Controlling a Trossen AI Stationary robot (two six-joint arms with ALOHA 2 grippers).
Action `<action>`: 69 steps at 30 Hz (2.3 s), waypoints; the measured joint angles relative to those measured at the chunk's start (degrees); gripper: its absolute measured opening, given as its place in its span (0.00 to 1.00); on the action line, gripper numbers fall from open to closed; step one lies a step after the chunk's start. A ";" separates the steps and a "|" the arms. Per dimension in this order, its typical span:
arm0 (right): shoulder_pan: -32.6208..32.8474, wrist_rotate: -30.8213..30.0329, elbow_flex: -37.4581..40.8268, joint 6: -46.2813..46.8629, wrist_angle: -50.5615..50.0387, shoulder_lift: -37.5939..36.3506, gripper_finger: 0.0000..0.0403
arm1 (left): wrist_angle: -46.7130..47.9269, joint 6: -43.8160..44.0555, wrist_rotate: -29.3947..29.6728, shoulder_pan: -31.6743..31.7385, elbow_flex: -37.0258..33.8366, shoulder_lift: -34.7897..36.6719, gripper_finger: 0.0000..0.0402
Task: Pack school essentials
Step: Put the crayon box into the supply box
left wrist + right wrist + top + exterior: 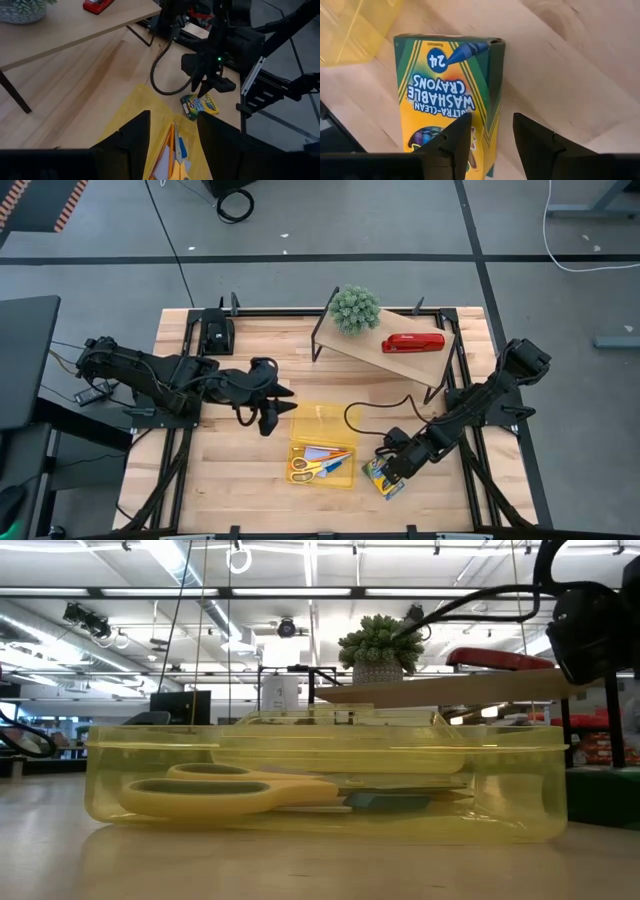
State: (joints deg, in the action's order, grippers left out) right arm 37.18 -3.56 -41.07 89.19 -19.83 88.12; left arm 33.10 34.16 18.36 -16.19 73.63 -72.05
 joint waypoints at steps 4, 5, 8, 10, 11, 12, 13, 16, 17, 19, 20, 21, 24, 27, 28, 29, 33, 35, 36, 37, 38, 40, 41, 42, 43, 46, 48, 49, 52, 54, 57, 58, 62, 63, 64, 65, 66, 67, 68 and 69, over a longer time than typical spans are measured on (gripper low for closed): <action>-0.28 -0.98 0.10 -0.93 1.23 0.00 0.38 | -0.02 0.19 0.81 0.00 0.00 0.00 0.43; -0.32 -1.01 0.12 -1.13 1.53 0.01 0.38 | -0.02 0.21 0.97 0.00 0.00 0.00 0.43; -0.34 -0.89 0.12 -1.33 2.32 0.04 0.38 | -0.02 0.19 1.13 0.00 0.00 0.00 0.43; -0.34 -0.34 0.10 -1.27 2.60 0.06 0.38 | -0.03 0.19 1.15 0.00 0.00 0.00 0.43; -0.34 -0.21 -0.02 -1.33 2.52 0.07 0.38 | -0.02 0.19 1.15 0.00 0.00 0.00 0.43; -0.34 -0.03 -0.25 -1.53 2.51 0.07 0.38 | -0.02 0.19 1.19 0.00 0.00 0.00 0.43; -0.34 0.05 -0.50 -1.78 2.59 0.07 0.38 | -0.03 0.21 1.28 0.00 0.00 0.00 0.43; -0.32 0.05 -1.04 -2.37 2.64 -0.04 0.38 | -0.02 0.19 1.38 0.00 0.01 0.00 0.43; -0.32 0.00 -1.26 -2.61 2.64 -0.04 0.38 | -0.02 0.20 1.45 0.00 0.02 0.00 0.43; -0.32 -0.02 -1.60 -3.34 2.72 -0.07 0.38 | -0.02 0.19 1.60 0.00 0.02 0.00 0.43; -0.32 -0.02 -1.60 -3.62 2.73 -0.07 0.38 | -0.02 0.19 1.75 0.00 0.02 0.00 0.43; -0.32 -0.04 -1.60 -3.87 2.62 -0.07 0.38 | -0.02 0.19 1.92 0.00 0.02 0.00 0.43; -0.32 -0.26 -1.60 -5.20 2.15 -0.07 0.38 | -0.04 0.21 2.09 0.00 0.02 0.00 0.43; -0.32 -0.68 -1.60 -5.44 1.79 -0.07 0.38 | -0.04 0.23 2.09 0.00 0.02 0.00 0.43; -0.32 -0.75 -1.60 -5.70 1.79 -0.07 0.38 | -0.04 0.21 2.09 0.00 0.02 0.00 0.43; -0.32 -0.86 -1.55 -5.96 1.84 -0.09 0.38 | -0.03 0.17 2.20 0.00 0.02 0.00 0.43; -0.32 -0.85 -0.82 -5.25 1.96 -0.11 0.38 | -0.02 0.12 2.73 0.00 0.02 0.00 0.43; -0.32 -0.86 -0.73 -4.94 2.40 -0.11 0.38 | -0.03 0.10 3.03 0.00 0.02 0.00 0.43; -0.32 -0.87 -0.73 -4.94 2.46 -0.13 0.38 | -0.02 0.10 3.05 0.00 0.02 0.00 0.43; -0.32 -0.89 -0.73 -4.94 2.47 -0.13 0.38 | -0.02 0.10 3.05 0.00 0.02 0.00 0.43; -0.32 -0.92 -0.73 -4.96 2.55 -0.13 0.38 | -0.02 0.10 3.05 0.00 0.02 0.00 0.43; -0.32 -1.00 -0.73 -5.10 3.02 -0.13 0.38 | -0.02 0.08 3.05 0.00 0.02 0.00 0.43; -0.32 -1.02 -0.73 -5.15 3.20 -0.13 0.38 | -0.03 0.03 3.05 0.00 0.02 0.00 0.43; -0.32 -1.11 -0.71 -5.11 3.47 -0.13 0.38 | -0.03 -0.06 3.06 0.00 0.02 0.00 0.43; -0.32 -1.40 -0.71 -5.07 3.92 -0.13 0.38 | -0.03 -0.16 3.20 0.00 0.02 0.00 0.43; -0.32 -1.92 -0.71 -5.07 4.98 -0.13 0.38 | -0.06 -0.29 4.78 0.00 0.02 0.00 0.43; -0.32 -1.94 -0.71 -5.05 4.98 0.02 0.37 | -0.17 -0.31 5.63 0.00 0.02 0.00 0.43; -0.32 -1.94 -0.71 -5.07 4.90 0.07 0.37 | -0.23 -0.32 5.87 0.00 0.02 0.00 0.43; -0.32 -1.94 -0.71 -5.16 4.80 0.07 0.34 | -0.24 -0.27 6.02 0.00 0.02 0.00 0.43; -0.64 -1.94 -0.71 -5.16 4.83 0.07 0.32 | -0.24 -0.27 6.02 -0.02 0.02 0.00 0.43; -0.69 -1.98 -0.71 -5.18 4.80 0.07 0.30 | -0.28 -0.23 6.05 -0.02 0.02 0.00 0.43; -0.69 -1.98 -0.71 -5.18 4.80 0.07 0.29 | -0.30 -0.11 6.04 -0.02 0.02 0.00 0.43; -0.69 -2.00 -0.71 -5.45 4.42 0.09 0.26 | -0.33 -0.03 6.03 -0.02 0.02 0.00 0.43; -0.69 -1.98 -0.71 -5.60 4.12 0.11 0.26 | -0.33 -0.03 6.03 -0.02 0.02 0.00 0.43; -0.68 -1.98 -0.71 -5.71 3.79 0.11 0.25 | -0.33 -0.01 6.04 -0.02 0.02 0.00 0.43; -0.67 -1.98 -0.71 -5.82 3.46 0.11 0.24 | -0.33 -0.01 6.03 -0.02 0.02 0.00 0.43; -0.68 -1.98 -0.71 -5.84 3.19 0.11 0.23 | -0.33 -0.01 6.03 -0.02 0.02 0.00 0.43; -0.69 -1.98 -0.71 -5.86 2.85 0.11 0.22 | -0.33 -0.01 6.04 -0.02 0.02 0.00 0.43; -0.69 -1.98 -0.71 -5.86 2.61 0.11 0.21 | -0.33 0.00 6.03 -0.04 0.02 0.00 0.43; -0.69 -2.00 -0.71 -5.86 2.57 0.11 0.20 | -0.33 0.01 6.03 -0.05 0.02 0.00 0.43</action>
State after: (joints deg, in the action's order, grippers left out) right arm 36.49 -5.56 -41.78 83.33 -17.26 88.23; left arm 32.77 34.17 24.39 -16.24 73.65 -72.05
